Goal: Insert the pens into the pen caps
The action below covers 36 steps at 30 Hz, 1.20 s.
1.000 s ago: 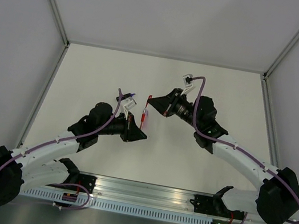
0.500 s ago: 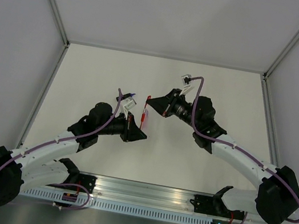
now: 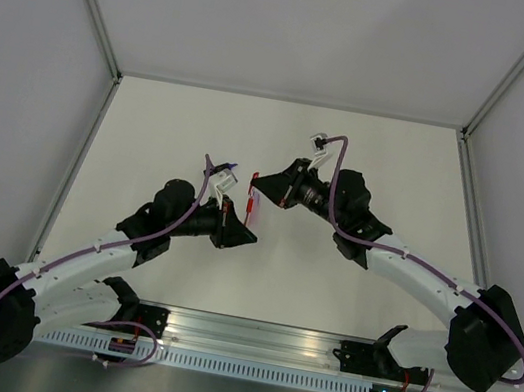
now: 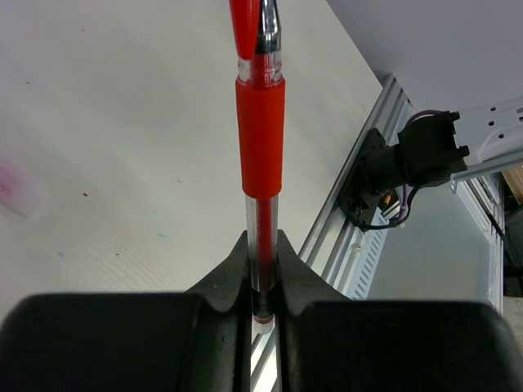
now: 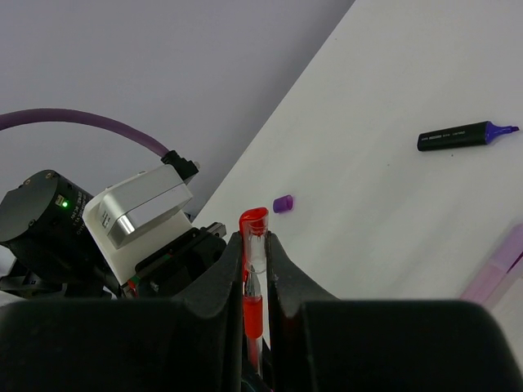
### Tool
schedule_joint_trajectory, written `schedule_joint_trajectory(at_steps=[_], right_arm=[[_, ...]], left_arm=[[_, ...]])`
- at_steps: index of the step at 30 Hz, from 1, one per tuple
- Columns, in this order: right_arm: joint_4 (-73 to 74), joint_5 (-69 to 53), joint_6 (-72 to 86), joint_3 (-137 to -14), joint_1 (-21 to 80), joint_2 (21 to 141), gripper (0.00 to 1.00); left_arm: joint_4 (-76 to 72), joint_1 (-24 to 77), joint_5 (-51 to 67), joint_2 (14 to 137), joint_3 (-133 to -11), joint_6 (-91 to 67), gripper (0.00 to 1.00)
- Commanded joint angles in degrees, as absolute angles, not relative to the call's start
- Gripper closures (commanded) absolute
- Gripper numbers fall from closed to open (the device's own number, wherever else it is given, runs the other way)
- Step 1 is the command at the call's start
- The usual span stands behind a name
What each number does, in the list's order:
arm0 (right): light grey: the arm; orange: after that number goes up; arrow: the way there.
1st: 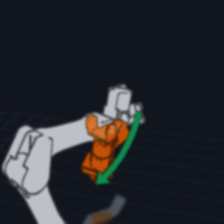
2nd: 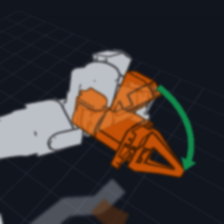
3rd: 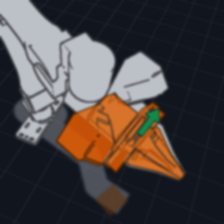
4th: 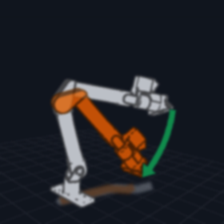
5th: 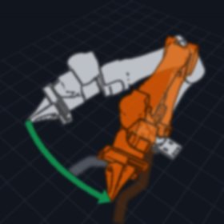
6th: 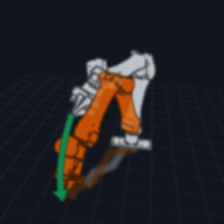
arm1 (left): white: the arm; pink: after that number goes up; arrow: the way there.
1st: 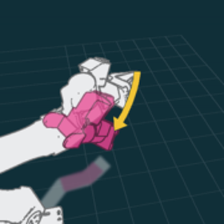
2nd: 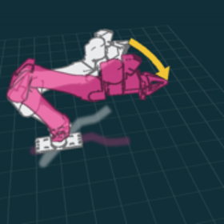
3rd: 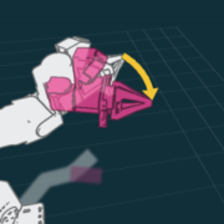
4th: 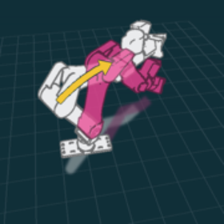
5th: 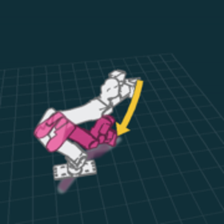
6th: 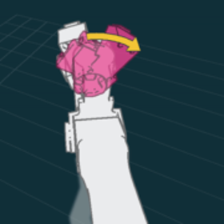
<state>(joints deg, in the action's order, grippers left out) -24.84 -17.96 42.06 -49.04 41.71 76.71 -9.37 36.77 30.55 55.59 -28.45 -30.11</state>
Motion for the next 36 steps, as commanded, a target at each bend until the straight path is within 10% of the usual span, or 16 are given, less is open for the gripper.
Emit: schedule_joint_trajectory(at_steps=[1, 36], right_arm=[[-25.2, -17.8, 40.5, -49.3, 42.5, 76.3, 1.0], [-22.6, -11.6, 38.2, -42.7, 48.6, 72.2, 0.98]], left_arm=[[-10.7, 37.1, 30.2, 54.3, -29.3, -29.0, 0.98], [-9.3, 37.1, 25.9, 51.2, -28.6, -28.8, 0.98]])
